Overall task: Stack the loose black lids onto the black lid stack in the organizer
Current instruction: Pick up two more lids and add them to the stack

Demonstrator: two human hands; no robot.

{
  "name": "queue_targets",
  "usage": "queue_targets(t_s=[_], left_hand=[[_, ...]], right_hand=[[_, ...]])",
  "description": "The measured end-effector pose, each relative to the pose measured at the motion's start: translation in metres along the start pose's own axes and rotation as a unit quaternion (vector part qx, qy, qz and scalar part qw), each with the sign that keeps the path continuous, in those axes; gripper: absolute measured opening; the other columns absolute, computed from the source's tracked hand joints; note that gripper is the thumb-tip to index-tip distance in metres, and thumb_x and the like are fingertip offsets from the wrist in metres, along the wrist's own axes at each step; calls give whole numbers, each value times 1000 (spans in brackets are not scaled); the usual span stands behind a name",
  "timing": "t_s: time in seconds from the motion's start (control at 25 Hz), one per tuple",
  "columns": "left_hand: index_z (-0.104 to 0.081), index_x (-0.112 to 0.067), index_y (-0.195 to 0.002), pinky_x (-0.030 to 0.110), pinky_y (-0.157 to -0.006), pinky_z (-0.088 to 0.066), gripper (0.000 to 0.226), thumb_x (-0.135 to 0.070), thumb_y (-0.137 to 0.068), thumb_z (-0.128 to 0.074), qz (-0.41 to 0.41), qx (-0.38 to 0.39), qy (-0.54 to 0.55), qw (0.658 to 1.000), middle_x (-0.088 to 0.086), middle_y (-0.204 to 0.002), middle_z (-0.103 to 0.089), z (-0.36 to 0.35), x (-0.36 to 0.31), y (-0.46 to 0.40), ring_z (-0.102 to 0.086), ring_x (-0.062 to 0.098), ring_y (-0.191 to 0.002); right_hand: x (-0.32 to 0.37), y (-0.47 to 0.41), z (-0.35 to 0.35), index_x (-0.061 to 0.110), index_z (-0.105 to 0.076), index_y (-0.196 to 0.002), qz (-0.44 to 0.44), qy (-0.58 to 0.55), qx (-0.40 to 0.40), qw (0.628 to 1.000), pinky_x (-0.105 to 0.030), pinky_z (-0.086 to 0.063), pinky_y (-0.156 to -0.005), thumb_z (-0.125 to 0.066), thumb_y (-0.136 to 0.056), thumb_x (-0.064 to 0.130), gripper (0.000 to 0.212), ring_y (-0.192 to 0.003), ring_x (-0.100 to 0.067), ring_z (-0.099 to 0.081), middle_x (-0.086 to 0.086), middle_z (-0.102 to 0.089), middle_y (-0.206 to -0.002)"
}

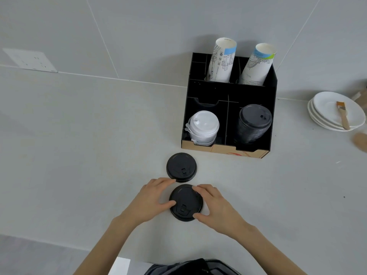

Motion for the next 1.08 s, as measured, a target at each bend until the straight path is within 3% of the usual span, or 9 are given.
queue_targets(t_s=[0.16, 0.4, 0.56, 0.68, 0.84, 1.08], left_hand=[[-27, -30, -135, 32, -107, -28, 86, -65, -55, -30, -14, 37, -39, 998, -8, -141, -37, -12, 1, 0, -31, 15, -128], [-23, -32, -136, 32, -106, -27, 87, -65, -56, -34, -23, 49, -51, 997, -8, -141, -35, -18, 0, -8, -29, 15, -127], [-18, -30, -138, 31, -107, -25, 77, -55, -73, -52, -28, 41, -58, 997, -2, -137, -33, -23, -7, -10, -28, 17, -125], [-17, -29, -138, 30, -105, -27, 89, -67, -61, -39, -23, 37, -61, 997, 1, -134, -34, -28, -13, -12, -30, 17, -123], [-19, -23, -138, 31, -103, -31, 74, -47, -79, -57, -9, -18, -44, 999, 5, -132, -35, -30, -29, -18, -34, 20, -121], [-28, -21, -132, 31, -94, -37, 67, -49, -79, -56, 8, -84, -36, 996, 5, -126, -40, -38, -53, -30, -40, 22, -116]], right_hand=[[0, -2, -2, 21, -25, -135, 0, 7, -8, 1000, -26, -33, -105, -57, -82, 23, 62, -125, -17, -31, -1, -32, -138], [-5, -1, 5, 20, -28, -134, -19, -7, -29, 999, -30, -42, -99, -56, -83, 20, 58, -120, -18, -39, -4, -33, -133], [-13, 2, 12, 19, -30, -132, -25, -15, -49, 998, -29, -41, -98, -56, -83, 19, 55, -116, -20, -41, -6, -39, -127], [-20, 6, 18, 19, -34, -130, -34, -29, -66, 997, -30, -41, -98, -57, -83, 17, 52, -114, -21, -45, -7, -42, -124], [-36, 12, 31, 16, -36, -129, -62, -49, -106, 991, -31, -43, -97, -56, -84, 14, 49, -114, -22, -48, -8, -45, -124], [-51, 22, 42, 13, -32, -132, -99, -60, -131, 985, -29, -39, -100, -59, -83, 23, 57, -120, -21, -42, -6, -41, -130]])
Point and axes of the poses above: each hand's wrist, its own y-axis away from the middle knuckle, its own z-axis out of the back of the hand, x = y × z, the point moved 10 cm from there along -y, towards the middle knuckle
